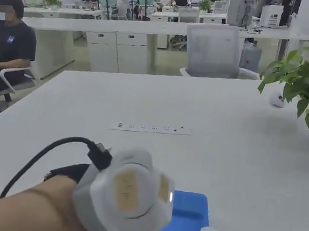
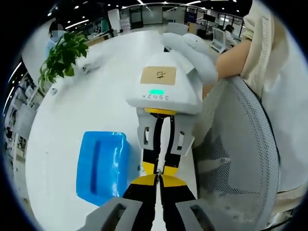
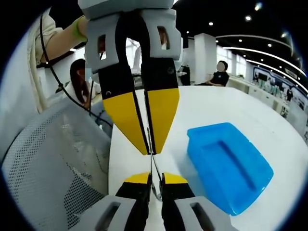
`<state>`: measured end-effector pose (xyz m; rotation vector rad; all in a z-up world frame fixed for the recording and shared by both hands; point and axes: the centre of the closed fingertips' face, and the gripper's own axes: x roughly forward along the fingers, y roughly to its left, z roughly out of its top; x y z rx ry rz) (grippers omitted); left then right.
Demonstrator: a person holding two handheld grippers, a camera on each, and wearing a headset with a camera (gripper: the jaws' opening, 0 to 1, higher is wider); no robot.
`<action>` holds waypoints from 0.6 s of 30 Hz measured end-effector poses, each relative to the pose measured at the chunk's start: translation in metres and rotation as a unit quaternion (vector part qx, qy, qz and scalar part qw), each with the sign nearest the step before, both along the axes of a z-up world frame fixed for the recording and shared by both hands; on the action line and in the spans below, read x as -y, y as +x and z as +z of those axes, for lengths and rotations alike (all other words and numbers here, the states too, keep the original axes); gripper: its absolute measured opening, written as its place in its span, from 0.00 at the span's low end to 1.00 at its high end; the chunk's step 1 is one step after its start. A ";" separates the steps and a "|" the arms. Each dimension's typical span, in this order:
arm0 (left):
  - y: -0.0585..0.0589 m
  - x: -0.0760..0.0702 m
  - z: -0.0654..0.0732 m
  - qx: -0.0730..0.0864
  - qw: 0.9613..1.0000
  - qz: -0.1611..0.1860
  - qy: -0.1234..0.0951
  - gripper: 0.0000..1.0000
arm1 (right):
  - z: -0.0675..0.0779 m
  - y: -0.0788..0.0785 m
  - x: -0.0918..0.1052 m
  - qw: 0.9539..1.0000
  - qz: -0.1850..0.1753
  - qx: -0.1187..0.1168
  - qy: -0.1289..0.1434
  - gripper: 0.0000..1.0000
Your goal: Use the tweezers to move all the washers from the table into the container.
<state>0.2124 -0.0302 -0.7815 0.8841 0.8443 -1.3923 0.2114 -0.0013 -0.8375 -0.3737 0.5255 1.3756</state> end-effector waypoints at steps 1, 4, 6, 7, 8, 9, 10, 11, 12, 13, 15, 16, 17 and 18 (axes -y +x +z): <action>0.003 -0.001 -0.001 0.005 1.000 0.012 -0.004 0.00 | 0.000 0.001 0.001 1.000 -0.001 0.004 -0.002 0.04; 0.002 -0.006 -0.002 -0.002 0.999 0.037 -0.011 0.05 | 0.000 0.003 0.004 1.000 -0.004 0.007 -0.003 0.03; 0.001 -0.010 -0.003 -0.003 0.999 0.051 -0.018 0.09 | 0.000 0.004 0.006 1.000 -0.010 0.002 -0.001 0.03; -0.001 -0.013 -0.004 -0.004 0.998 0.056 -0.022 0.09 | 0.000 0.004 0.006 1.000 -0.013 0.000 0.000 0.03; -0.002 -0.015 -0.004 -0.006 0.997 0.071 -0.030 0.09 | 0.000 0.006 0.006 1.000 -0.016 -0.002 0.003 0.03; -0.003 -0.017 -0.004 -0.007 0.996 0.081 -0.036 0.11 | 0.000 0.005 0.006 1.000 -0.019 -0.008 0.007 0.03; -0.005 -0.018 -0.004 -0.011 0.994 0.094 -0.047 0.13 | 0.000 0.007 0.006 1.000 -0.023 -0.011 0.009 0.03; -0.007 -0.020 -0.004 -0.016 0.993 0.104 -0.054 0.14 | 0.000 0.008 0.006 0.999 -0.032 -0.021 0.014 0.03; -0.009 -0.023 -0.005 -0.022 0.990 0.124 -0.065 0.17 | 0.000 0.009 0.006 0.999 -0.034 -0.028 0.019 0.03; -0.010 -0.025 -0.005 -0.024 0.987 0.137 -0.074 0.18 | 0.000 0.011 0.007 0.998 -0.042 -0.035 0.022 0.03; -0.014 -0.029 -0.005 -0.031 0.982 0.164 -0.094 0.20 | 0.001 0.013 0.008 0.997 -0.057 -0.053 0.029 0.03; -0.015 -0.031 -0.005 -0.029 0.977 0.180 -0.107 0.21 | 0.000 0.014 0.009 0.996 -0.060 -0.058 0.032 0.03; -0.016 -0.033 -0.005 -0.028 0.975 0.190 -0.116 0.22 | 0.000 0.015 0.010 0.995 -0.064 -0.063 0.034 0.03; -0.017 -0.035 -0.005 -0.029 0.971 0.201 -0.124 0.24 | 0.000 0.015 0.010 0.995 -0.066 -0.065 0.035 0.03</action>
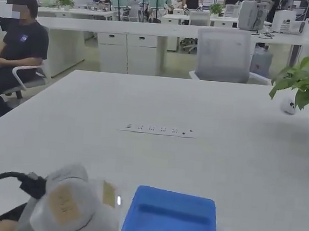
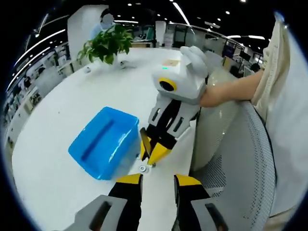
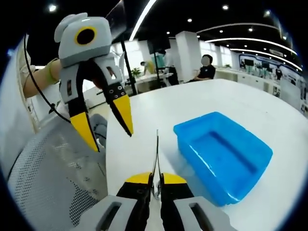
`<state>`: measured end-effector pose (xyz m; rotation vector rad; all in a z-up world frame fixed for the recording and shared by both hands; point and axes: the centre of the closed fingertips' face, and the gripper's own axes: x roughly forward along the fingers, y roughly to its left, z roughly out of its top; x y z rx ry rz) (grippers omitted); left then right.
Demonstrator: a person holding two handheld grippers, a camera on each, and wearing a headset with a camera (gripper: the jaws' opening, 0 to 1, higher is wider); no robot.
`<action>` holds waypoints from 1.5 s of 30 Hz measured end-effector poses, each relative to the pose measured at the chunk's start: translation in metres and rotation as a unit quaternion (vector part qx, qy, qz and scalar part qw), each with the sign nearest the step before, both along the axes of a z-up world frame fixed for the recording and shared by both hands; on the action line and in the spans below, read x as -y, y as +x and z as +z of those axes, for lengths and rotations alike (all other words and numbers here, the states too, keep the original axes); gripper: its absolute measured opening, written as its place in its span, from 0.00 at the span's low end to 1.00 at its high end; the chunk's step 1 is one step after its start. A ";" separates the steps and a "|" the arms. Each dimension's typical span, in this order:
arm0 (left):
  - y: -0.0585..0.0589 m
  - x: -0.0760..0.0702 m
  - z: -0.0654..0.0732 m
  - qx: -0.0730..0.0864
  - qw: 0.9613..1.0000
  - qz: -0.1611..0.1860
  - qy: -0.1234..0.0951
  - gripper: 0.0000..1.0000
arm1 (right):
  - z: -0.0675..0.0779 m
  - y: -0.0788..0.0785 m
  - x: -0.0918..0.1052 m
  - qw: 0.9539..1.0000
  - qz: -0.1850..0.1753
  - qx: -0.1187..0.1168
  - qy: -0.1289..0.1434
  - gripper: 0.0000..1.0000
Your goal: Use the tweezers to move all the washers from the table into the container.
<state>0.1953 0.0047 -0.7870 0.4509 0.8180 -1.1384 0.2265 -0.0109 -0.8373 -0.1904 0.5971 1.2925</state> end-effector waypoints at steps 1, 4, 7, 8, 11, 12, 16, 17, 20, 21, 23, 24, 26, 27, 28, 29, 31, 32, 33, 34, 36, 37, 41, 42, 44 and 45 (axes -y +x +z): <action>-0.002 -0.003 -0.001 -0.002 1.000 0.017 -0.010 0.26 | 0.000 0.000 0.000 1.000 -0.001 -0.003 0.002 0.03; -0.009 -0.010 -0.006 -0.019 0.998 0.053 -0.031 0.33 | 0.000 0.000 -0.001 1.000 -0.005 -0.006 0.005 0.03; -0.015 -0.018 -0.011 -0.020 0.996 0.074 -0.038 0.38 | 0.000 0.000 -0.001 1.000 -0.008 -0.012 0.009 0.03; -0.015 -0.021 -0.011 -0.016 0.995 0.087 -0.044 0.38 | 0.001 0.000 0.000 1.000 -0.011 -0.016 0.011 0.03; -0.013 -0.028 -0.009 -0.007 0.988 0.134 -0.075 0.44 | 0.000 0.000 0.000 0.999 -0.015 -0.025 0.016 0.03; -0.013 -0.032 -0.008 -0.009 0.983 0.158 -0.089 0.45 | 0.001 -0.001 0.000 0.999 -0.016 -0.029 0.018 0.03; -0.007 -0.042 -0.002 0.010 0.969 0.209 -0.129 0.48 | 0.000 -0.002 -0.001 0.999 -0.015 -0.032 0.016 0.03; -0.006 -0.043 0.000 0.015 0.967 0.216 -0.135 0.49 | 0.000 -0.003 -0.001 0.999 -0.014 -0.034 0.016 0.03; -0.007 -0.046 0.001 0.037 0.962 0.229 -0.141 0.50 | 0.001 -0.004 -0.003 0.999 -0.014 -0.035 0.018 0.03; -0.008 -0.045 0.001 0.042 0.961 0.231 -0.143 0.50 | 0.000 -0.004 -0.002 0.999 -0.014 -0.035 0.018 0.03; -0.007 -0.040 0.006 0.066 0.957 0.235 -0.157 0.51 | 0.000 -0.004 -0.002 0.999 -0.014 -0.035 0.017 0.03; -0.007 -0.037 0.010 0.073 0.954 0.238 -0.171 0.52 | 0.001 -0.004 -0.002 0.999 -0.015 -0.036 0.018 0.03; -0.006 -0.032 0.019 0.093 0.946 0.244 -0.192 0.56 | 0.001 -0.004 -0.002 0.999 -0.015 -0.036 0.018 0.03; -0.005 -0.032 0.020 0.102 0.944 0.247 -0.191 0.59 | 0.001 -0.004 -0.002 0.999 -0.016 -0.036 0.018 0.03; -0.003 -0.032 0.024 0.121 0.942 0.248 -0.191 0.61 | 0.001 -0.004 -0.002 0.999 -0.015 -0.035 0.018 0.03; 0.000 -0.032 0.029 0.140 0.936 0.257 -0.196 0.63 | 0.001 -0.005 -0.002 0.999 -0.016 -0.035 0.018 0.03; 0.005 -0.034 0.036 0.156 0.923 0.276 -0.217 0.68 | 0.001 -0.005 -0.001 0.999 -0.016 -0.035 0.019 0.03; 0.008 -0.035 0.042 0.161 0.913 0.287 -0.239 0.71 | 0.001 -0.005 -0.001 0.999 -0.017 -0.036 0.019 0.03; 0.009 -0.036 0.045 0.165 0.908 0.294 -0.247 0.73 | 0.001 -0.005 -0.001 0.999 -0.017 -0.035 0.018 0.03; 0.012 -0.041 0.048 0.176 0.903 0.303 -0.250 0.76 | 0.001 -0.005 0.000 0.999 -0.017 -0.034 0.018 0.03; 0.015 -0.046 0.049 0.183 0.896 0.315 -0.252 0.79 | 0.002 -0.006 0.001 0.999 -0.019 -0.032 0.017 0.03; 0.017 -0.049 0.050 0.189 0.891 0.324 -0.255 0.80 | 0.005 -0.006 0.002 0.999 -0.022 -0.031 0.022 0.03; 0.017 -0.049 0.044 0.195 0.896 0.321 -0.237 0.81 | 0.013 -0.005 0.006 0.999 -0.032 -0.027 0.034 0.03; 0.016 -0.047 0.043 0.199 0.899 0.315 -0.232 0.80 | 0.014 -0.005 0.007 0.998 -0.035 -0.027 0.034 0.03; 0.014 -0.044 0.043 0.196 0.903 0.307 -0.230 0.78 | 0.014 -0.003 0.011 0.998 -0.043 -0.023 0.032 0.03; 0.014 -0.044 0.043 0.196 0.904 0.303 -0.231 0.77 | 0.015 -0.001 0.012 0.998 -0.047 -0.022 0.032 0.03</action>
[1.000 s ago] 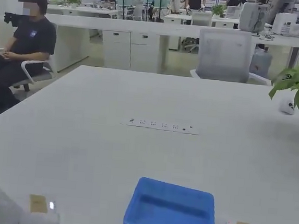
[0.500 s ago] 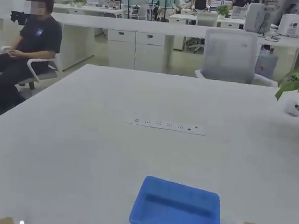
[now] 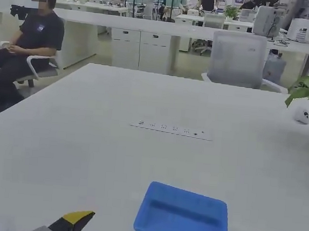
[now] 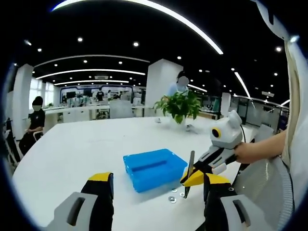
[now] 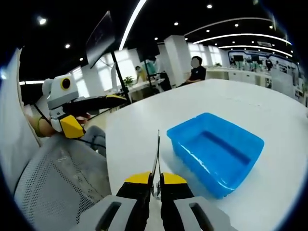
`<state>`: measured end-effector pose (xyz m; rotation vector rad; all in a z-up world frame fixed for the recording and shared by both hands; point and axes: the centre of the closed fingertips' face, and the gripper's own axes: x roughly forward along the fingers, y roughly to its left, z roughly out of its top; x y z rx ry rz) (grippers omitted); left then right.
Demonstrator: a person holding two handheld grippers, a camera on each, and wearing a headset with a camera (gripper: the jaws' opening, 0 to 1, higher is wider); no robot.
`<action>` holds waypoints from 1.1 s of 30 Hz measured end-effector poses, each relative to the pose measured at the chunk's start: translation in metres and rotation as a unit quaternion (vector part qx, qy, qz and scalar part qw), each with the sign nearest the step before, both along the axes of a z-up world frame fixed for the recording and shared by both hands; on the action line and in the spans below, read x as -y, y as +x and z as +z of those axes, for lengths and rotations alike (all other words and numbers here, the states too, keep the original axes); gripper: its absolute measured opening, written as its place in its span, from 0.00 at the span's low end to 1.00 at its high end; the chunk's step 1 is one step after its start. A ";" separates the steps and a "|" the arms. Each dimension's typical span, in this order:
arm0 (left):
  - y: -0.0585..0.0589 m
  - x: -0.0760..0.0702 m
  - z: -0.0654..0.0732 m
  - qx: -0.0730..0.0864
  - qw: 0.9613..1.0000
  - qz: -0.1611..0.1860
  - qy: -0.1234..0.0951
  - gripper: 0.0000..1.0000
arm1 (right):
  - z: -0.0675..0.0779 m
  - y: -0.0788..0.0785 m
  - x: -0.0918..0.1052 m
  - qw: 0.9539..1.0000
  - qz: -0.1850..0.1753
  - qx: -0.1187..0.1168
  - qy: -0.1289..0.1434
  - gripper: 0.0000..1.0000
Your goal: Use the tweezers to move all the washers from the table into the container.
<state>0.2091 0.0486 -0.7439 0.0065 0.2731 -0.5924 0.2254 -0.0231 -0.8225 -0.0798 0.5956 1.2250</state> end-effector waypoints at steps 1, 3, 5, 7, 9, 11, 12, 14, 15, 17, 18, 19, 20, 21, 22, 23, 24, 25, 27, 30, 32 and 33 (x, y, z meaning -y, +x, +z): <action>0.000 0.000 0.000 0.001 1.000 -0.001 0.000 0.76 | 0.001 0.002 0.001 1.000 -0.006 -0.001 0.003 0.03; 0.001 -0.002 0.004 -0.002 1.000 -0.003 -0.017 0.78 | 0.003 0.005 0.003 1.000 -0.015 -0.003 0.009 0.03; 0.004 -0.005 0.012 -0.009 0.999 0.003 -0.043 0.80 | 0.006 0.007 0.005 1.000 -0.021 -0.001 0.013 0.03; 0.011 -0.008 0.023 0.010 1.000 0.001 -0.020 0.82 | 0.007 0.009 0.005 1.000 -0.025 0.001 0.016 0.03; 0.021 -0.009 0.037 0.033 0.999 0.006 0.003 0.83 | 0.007 0.009 0.005 1.000 -0.026 0.001 0.015 0.03; 0.029 -0.002 0.049 0.043 0.999 -0.003 -0.006 0.84 | 0.006 0.009 0.005 1.000 -0.025 0.003 0.012 0.03; 0.034 0.000 0.053 0.046 0.999 -0.006 -0.009 0.85 | 0.006 0.009 0.005 1.000 -0.023 0.003 0.011 0.03; 0.044 0.009 0.059 0.050 0.999 -0.014 -0.009 0.88 | 0.006 0.007 0.003 1.000 -0.020 0.005 0.011 0.03; 0.048 0.012 0.062 0.053 0.998 -0.017 -0.008 0.89 | 0.006 0.007 0.003 1.000 -0.019 0.006 0.010 0.03; 0.057 0.021 0.071 0.062 0.998 -0.019 -0.011 0.93 | 0.006 0.007 0.003 1.000 -0.018 0.007 0.009 0.03; 0.062 0.029 0.078 0.070 0.997 -0.020 -0.023 0.99 | 0.006 0.006 0.003 1.000 -0.017 0.008 0.008 0.03; 0.063 0.033 0.080 0.066 0.997 -0.025 -0.029 0.98 | 0.006 0.007 0.003 1.000 -0.017 0.008 0.008 0.03; 0.064 0.039 0.083 0.060 0.997 -0.023 -0.046 0.99 | 0.006 0.007 0.003 1.000 -0.018 0.009 0.008 0.03; 0.065 0.045 0.087 0.058 0.996 -0.025 -0.062 0.99 | 0.006 0.008 0.004 1.000 -0.019 0.010 0.007 0.03; 0.064 0.055 0.093 0.059 0.994 -0.036 -0.082 0.99 | 0.007 0.008 0.004 1.000 -0.020 0.011 0.007 0.03; 0.065 0.058 0.096 0.062 0.993 -0.033 -0.090 0.99 | 0.007 0.009 0.005 1.000 -0.022 0.011 0.007 0.03; 0.066 0.061 0.097 0.067 0.993 -0.024 -0.093 0.99 | 0.007 0.010 0.005 1.000 -0.023 0.011 0.008 0.03; 0.065 0.064 0.095 0.071 0.993 -0.024 -0.088 0.99 | 0.007 0.010 0.005 1.000 -0.023 0.011 0.009 0.03; 0.065 0.066 0.080 0.071 0.996 -0.017 -0.059 0.99 | 0.007 0.011 0.006 1.000 -0.026 0.011 0.009 0.03; 0.055 0.065 0.055 0.038 0.998 -0.015 -0.052 0.99 | 0.007 0.013 0.007 0.999 -0.028 0.011 0.008 0.03; 0.046 0.061 0.048 0.028 0.998 -0.007 -0.064 0.99 | 0.006 0.013 0.008 0.999 -0.030 0.011 0.006 0.03; 0.041 0.058 0.045 0.028 0.997 -0.003 -0.066 0.99 | 0.006 0.014 0.008 0.999 -0.031 0.011 0.004 0.03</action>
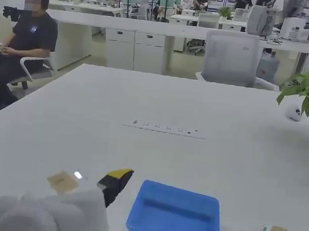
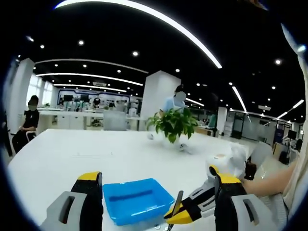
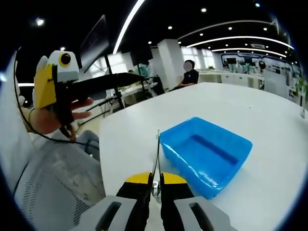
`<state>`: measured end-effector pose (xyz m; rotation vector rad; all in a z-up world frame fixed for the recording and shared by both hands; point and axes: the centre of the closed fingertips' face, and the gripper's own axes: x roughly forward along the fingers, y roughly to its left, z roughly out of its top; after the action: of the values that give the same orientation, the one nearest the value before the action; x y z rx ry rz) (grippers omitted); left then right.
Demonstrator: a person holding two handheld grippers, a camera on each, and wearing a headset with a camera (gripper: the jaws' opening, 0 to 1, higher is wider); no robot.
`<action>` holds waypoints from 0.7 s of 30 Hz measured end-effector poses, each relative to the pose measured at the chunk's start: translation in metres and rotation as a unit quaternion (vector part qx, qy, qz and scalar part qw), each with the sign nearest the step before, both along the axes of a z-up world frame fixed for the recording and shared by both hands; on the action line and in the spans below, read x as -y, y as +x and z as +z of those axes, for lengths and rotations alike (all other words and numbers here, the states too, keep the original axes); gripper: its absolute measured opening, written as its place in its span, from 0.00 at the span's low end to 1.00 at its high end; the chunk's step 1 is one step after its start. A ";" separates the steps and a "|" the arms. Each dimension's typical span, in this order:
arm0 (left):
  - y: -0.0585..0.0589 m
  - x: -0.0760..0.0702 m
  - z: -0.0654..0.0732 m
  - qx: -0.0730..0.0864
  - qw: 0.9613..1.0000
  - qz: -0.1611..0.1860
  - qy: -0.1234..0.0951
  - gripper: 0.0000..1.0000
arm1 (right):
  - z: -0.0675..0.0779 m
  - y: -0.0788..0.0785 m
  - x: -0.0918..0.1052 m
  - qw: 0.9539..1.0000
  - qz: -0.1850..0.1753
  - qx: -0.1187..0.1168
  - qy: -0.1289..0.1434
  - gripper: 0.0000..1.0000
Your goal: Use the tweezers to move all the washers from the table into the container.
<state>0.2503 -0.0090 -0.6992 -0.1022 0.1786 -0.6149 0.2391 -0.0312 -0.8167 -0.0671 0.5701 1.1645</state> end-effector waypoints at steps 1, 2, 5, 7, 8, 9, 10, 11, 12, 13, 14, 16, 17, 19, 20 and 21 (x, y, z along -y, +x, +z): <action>-0.003 -0.003 -0.003 -0.002 1.000 0.004 0.003 0.99 | -0.001 0.001 0.000 1.000 -0.001 0.001 -0.002 0.03; -0.007 -0.006 -0.007 -0.007 1.000 0.008 0.009 0.99 | -0.001 0.001 0.000 1.000 -0.001 0.000 -0.002 0.03; -0.014 -0.016 -0.017 -0.017 0.999 0.016 0.023 0.99 | -0.001 0.001 0.000 1.000 -0.001 0.000 -0.002 0.03; -0.012 -0.023 -0.011 -0.014 1.000 0.025 0.013 0.99 | -0.001 0.001 -0.001 1.000 0.000 -0.001 -0.003 0.03; -0.010 -0.026 -0.006 -0.002 0.999 0.035 0.006 0.99 | -0.002 0.000 -0.001 1.000 0.001 -0.001 -0.004 0.03; -0.012 -0.027 -0.005 0.002 0.999 0.034 0.011 0.99 | -0.002 0.000 -0.001 1.000 0.001 0.000 -0.004 0.03; -0.014 -0.027 -0.006 0.002 0.999 0.031 0.014 0.99 | -0.002 -0.001 -0.002 1.000 0.002 0.000 -0.004 0.03; -0.017 -0.026 -0.010 -0.003 0.999 0.026 0.022 0.99 | -0.002 -0.001 -0.002 1.000 0.002 -0.001 -0.005 0.03; -0.021 -0.025 -0.014 -0.006 0.999 0.023 0.034 0.99 | -0.002 -0.001 -0.002 1.000 0.003 0.000 -0.005 0.03; -0.029 -0.022 -0.023 -0.017 0.999 0.010 0.046 0.99 | -0.002 -0.001 -0.002 1.000 0.003 0.000 -0.005 0.03; -0.035 -0.021 -0.027 -0.024 0.999 0.005 0.046 0.99 | -0.002 -0.001 -0.002 1.000 0.003 0.000 -0.005 0.03; -0.044 -0.019 -0.032 -0.040 0.998 -0.004 0.045 0.99 | -0.002 -0.001 -0.002 1.000 0.002 0.000 -0.005 0.03; -0.044 -0.019 -0.025 -0.026 0.999 -0.005 0.045 0.99 | -0.002 -0.001 -0.002 1.000 0.001 0.000 -0.004 0.03; -0.045 -0.012 -0.005 0.036 0.999 -0.023 0.033 0.99 | -0.002 -0.001 -0.002 1.000 0.000 0.000 -0.004 0.03; -0.046 -0.012 -0.004 0.038 0.998 -0.024 0.031 0.99 | -0.002 -0.001 -0.002 1.000 0.000 -0.001 -0.003 0.03; -0.048 -0.013 -0.008 0.029 0.999 -0.021 0.036 0.99 | -0.002 -0.001 -0.002 1.000 -0.001 -0.001 -0.003 0.03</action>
<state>0.2023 0.0043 -0.7069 -0.0104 0.1463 -0.6516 0.2384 -0.0294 -0.8183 -0.0701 0.5744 1.1617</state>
